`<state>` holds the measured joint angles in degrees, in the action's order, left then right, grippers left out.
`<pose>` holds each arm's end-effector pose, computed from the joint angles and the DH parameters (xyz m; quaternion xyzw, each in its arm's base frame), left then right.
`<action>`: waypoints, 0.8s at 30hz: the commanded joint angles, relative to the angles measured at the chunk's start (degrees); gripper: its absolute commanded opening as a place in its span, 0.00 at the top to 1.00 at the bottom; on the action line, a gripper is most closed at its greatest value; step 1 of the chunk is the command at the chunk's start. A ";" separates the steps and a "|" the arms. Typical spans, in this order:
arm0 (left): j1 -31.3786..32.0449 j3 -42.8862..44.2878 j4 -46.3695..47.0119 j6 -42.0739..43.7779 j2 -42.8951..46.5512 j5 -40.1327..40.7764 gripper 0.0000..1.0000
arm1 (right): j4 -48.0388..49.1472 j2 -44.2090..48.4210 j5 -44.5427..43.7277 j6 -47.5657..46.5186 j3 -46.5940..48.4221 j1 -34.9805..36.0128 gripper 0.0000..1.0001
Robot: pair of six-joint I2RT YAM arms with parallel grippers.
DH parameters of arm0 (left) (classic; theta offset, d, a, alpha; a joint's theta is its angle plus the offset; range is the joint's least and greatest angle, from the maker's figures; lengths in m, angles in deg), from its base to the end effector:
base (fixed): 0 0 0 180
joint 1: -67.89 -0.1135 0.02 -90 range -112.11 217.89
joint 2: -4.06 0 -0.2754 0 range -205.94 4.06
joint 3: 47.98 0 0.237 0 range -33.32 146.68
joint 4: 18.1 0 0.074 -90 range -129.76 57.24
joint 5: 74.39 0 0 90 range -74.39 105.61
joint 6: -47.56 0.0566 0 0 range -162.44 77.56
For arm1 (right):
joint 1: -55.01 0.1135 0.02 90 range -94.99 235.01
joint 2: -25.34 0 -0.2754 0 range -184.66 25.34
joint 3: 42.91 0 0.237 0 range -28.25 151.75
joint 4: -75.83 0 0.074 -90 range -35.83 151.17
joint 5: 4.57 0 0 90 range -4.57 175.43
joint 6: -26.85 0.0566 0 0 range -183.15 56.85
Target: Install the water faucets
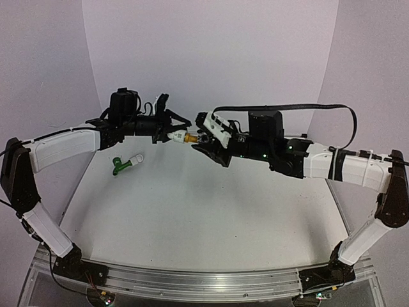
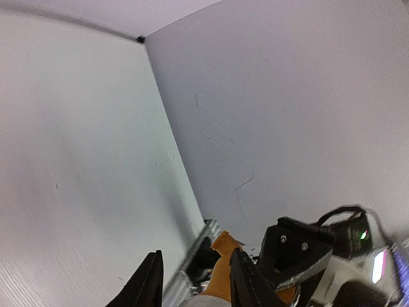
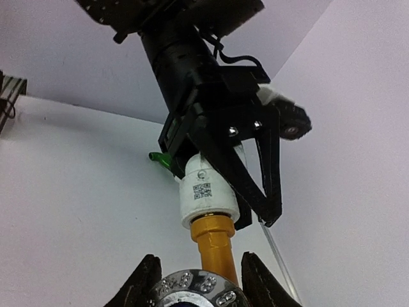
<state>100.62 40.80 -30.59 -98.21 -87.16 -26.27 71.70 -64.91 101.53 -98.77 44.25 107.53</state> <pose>0.2949 -0.2345 0.3488 0.0654 0.7692 -0.6001 0.2098 0.2219 0.3152 0.3600 -0.5832 0.4693 0.2001 0.6321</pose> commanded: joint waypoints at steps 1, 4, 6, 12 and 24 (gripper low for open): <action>2.11 4.26 4.78 34.94 2.96 -4.19 1.00 | 2.65 0.46 0.65 20.28 4.22 0.29 1.00; 3.10 2.92 5.02 53.66 4.35 -13.05 1.00 | 1.84 0.64 2.52 29.99 5.70 0.18 1.00; 3.57 2.17 5.06 67.45 4.90 -19.78 1.00 | -0.96 0.67 2.73 36.21 8.38 -0.11 1.00; 3.75 3.58 5.23 96.35 4.89 -35.19 1.00 | -6.74 -0.29 8.77 59.76 14.14 -5.92 1.00; 3.66 0.07 5.22 133.67 6.52 -35.14 1.00 | -5.96 -6.42 24.45 85.50 16.12 -13.14 0.86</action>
<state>102.38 40.59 -26.02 22.51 -82.37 -55.15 62.26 -70.61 126.21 -24.94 56.92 97.06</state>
